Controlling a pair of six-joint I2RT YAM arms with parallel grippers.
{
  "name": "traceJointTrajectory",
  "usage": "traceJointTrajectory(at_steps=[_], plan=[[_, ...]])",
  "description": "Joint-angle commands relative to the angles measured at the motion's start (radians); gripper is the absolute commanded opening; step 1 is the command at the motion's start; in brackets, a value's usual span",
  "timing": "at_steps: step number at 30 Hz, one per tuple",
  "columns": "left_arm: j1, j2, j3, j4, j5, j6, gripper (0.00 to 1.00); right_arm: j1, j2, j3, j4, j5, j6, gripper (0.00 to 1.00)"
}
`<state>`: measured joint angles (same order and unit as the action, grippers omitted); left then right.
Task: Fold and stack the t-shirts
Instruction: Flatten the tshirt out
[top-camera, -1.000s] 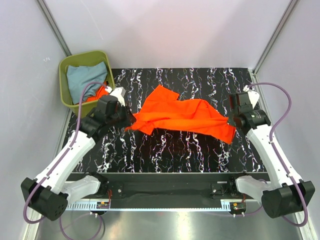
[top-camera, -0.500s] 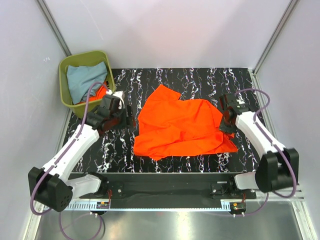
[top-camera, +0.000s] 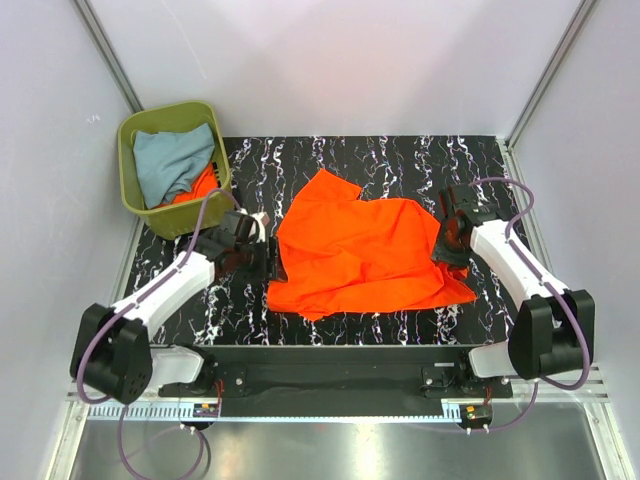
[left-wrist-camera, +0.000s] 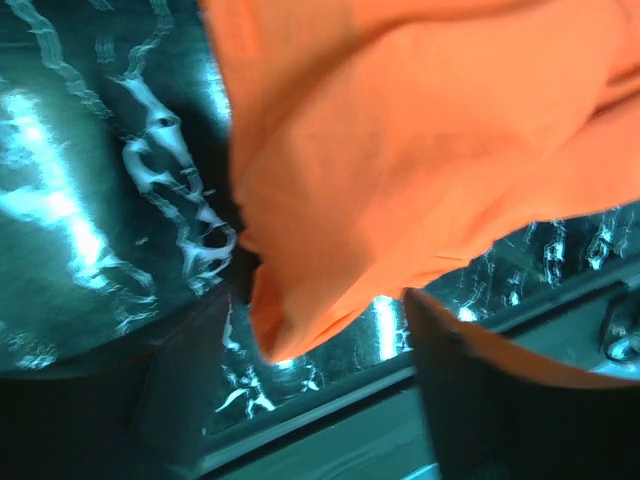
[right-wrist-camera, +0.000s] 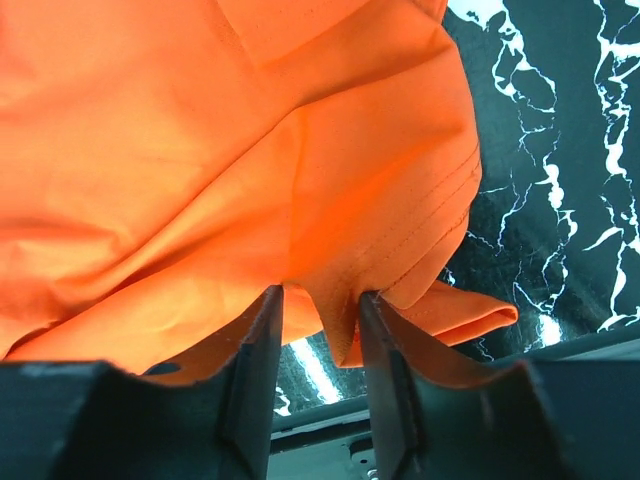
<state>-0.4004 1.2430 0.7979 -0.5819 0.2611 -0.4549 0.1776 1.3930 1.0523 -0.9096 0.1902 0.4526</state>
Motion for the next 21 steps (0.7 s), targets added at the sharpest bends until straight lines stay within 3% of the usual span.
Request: traceJointTrajectory(at_steps=[1,2,6,10,14,19,21], plan=[[-0.002,0.045,0.001,0.128,0.144,-0.013,0.58,-0.006,-0.045,-0.011,0.014,-0.028,-0.012,0.45],[-0.003,0.055,0.010,0.131,0.162,-0.018,0.39,-0.009,-0.046,-0.012,0.014,-0.031,-0.015,0.46],[-0.037,0.001,0.072,0.131,0.185,-0.083,0.00,-0.016,-0.074,-0.021,0.012,-0.040,-0.019,0.48],[-0.061,-0.125,0.156,0.102,0.098,-0.198,0.00,-0.024,-0.107,-0.026,0.009,-0.040,-0.017,0.49],[-0.071,-0.099,0.213,0.135,0.063,-0.281,0.00,-0.033,-0.108,-0.003,-0.002,-0.043,-0.026,0.49],[0.015,0.207,0.374,0.183,0.036,-0.159,0.00,-0.040,-0.075,0.075,-0.035,-0.063,-0.026,0.52],[0.061,0.374,0.498,0.177,0.035,-0.052,0.19,-0.041,-0.063,0.104,-0.048,-0.067,-0.029,0.55]])
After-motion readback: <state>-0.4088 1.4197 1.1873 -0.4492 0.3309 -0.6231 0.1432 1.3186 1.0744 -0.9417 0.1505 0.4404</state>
